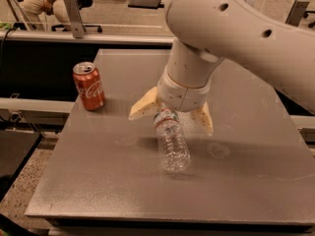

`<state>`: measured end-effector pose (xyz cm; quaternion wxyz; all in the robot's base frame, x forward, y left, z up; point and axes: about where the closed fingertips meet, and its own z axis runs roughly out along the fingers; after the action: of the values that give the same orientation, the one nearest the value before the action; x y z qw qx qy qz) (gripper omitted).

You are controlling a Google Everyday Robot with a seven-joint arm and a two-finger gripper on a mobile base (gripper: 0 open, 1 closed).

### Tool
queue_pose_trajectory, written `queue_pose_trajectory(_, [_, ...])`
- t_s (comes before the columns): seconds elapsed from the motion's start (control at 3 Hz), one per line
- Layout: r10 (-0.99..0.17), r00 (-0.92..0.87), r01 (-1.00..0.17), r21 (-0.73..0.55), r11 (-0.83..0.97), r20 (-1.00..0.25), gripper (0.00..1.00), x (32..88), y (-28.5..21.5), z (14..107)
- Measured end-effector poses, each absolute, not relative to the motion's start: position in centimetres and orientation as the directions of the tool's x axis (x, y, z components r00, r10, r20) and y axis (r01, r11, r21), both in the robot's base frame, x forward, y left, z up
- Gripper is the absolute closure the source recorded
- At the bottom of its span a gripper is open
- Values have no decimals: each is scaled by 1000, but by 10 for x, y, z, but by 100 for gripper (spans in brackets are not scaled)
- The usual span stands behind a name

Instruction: Move water bottle near coke can

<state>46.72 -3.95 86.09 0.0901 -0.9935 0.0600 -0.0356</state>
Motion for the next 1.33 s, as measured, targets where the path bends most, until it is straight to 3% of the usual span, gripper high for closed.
queue_pose_trajectory(0.33, [-84, 992, -71, -136, -988, 92, 15, 474, -36, 856])
queue_pose_trajectory(0.67, [-65, 992, -54, -105, -993, 107, 38, 481, -33, 855])
queue_pose_trajectory(1.0, [-73, 991, -64, -88, -994, 110, 62, 492, -27, 856])
queue_pose_trajectory(1.33, [-156, 981, -141, -135, -981, 111, 92, 514, -9, 865])
